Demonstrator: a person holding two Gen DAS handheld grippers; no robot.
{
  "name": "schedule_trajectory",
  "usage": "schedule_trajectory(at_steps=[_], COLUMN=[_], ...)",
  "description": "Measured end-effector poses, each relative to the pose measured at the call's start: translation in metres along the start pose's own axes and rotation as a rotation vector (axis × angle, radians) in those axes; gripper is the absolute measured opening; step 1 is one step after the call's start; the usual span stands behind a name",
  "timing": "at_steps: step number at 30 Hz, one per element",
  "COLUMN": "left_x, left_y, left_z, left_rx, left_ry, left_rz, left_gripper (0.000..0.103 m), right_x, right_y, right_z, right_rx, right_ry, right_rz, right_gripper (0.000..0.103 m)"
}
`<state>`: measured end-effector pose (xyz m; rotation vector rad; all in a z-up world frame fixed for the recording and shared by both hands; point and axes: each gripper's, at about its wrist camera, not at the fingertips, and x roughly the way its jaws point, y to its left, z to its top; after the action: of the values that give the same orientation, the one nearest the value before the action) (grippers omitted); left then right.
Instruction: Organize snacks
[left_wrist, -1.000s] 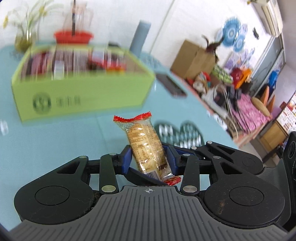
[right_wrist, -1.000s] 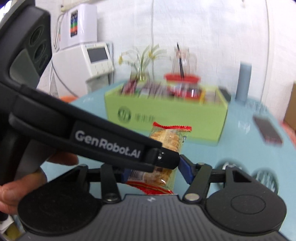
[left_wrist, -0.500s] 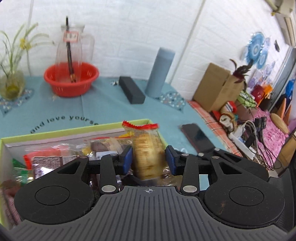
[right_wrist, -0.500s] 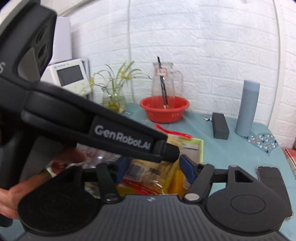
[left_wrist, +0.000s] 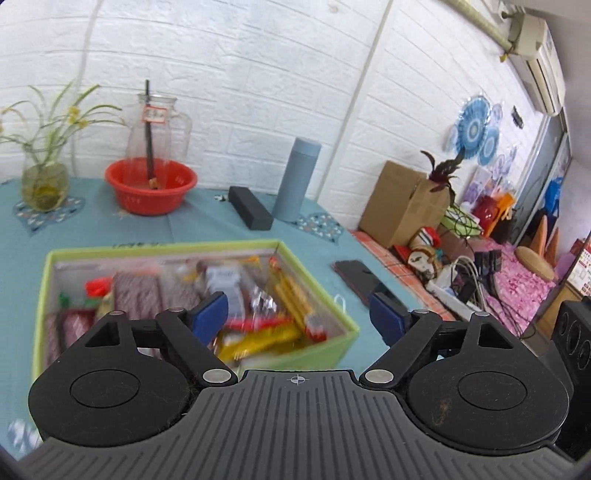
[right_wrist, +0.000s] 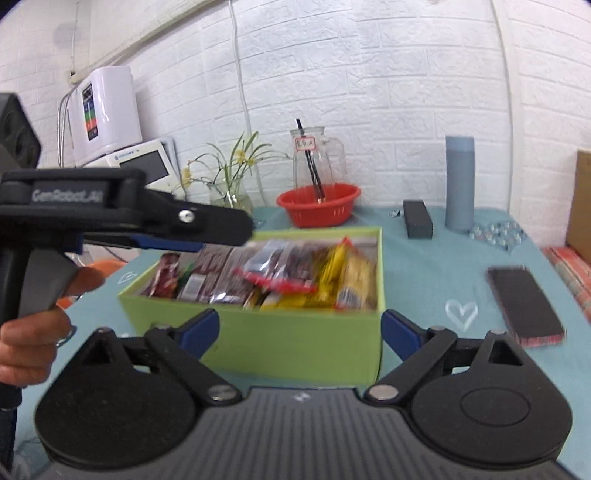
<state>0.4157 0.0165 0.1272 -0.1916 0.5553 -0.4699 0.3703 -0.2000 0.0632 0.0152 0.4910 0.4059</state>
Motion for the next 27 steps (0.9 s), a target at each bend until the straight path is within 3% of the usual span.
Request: schedule_trajectory(at_steps=[5, 7, 12, 18, 22, 27], left_x=[-0.058, -0.078, -0.112, -0.132, -0.145, -0.170], left_y=[-0.009, -0.012, -0.025, -0.044, -0.060, -0.081], left_z=[-0.050, -0.071, -0.116, -0.166, -0.195, -0.225], left_rx=[-0.008, -0.017, -0.005, -0.016, -0.001, 0.048], left_ry=[-0.041, -0.059, -0.093, -0.067, -0.025, -0.039], left_rz=[0.126, 0.187, 0.346, 0.363, 0.330, 0.385], left_gripper=[0.081, 0.087, 0.092, 0.088, 0.084, 0.088], right_x=[-0.034, -0.044, -0.078, -0.128, -0.148, -0.174], right_y=[0.022, 0.032, 0.052, 0.065, 0.080, 0.096], right_z=[-0.036, -0.048, -0.073, -0.105, -0.125, -0.146], right_rx=[0.060, 0.077, 0.081, 0.163, 0.118, 0.095], right_ry=[0.027, 0.061, 0.042, -0.071, -0.035, -0.051], right_rz=[-0.040, -0.092, -0.264, -0.391, -0.395, -0.407], right_gripper=[0.094, 0.101, 0.101, 0.101, 0.101, 0.101])
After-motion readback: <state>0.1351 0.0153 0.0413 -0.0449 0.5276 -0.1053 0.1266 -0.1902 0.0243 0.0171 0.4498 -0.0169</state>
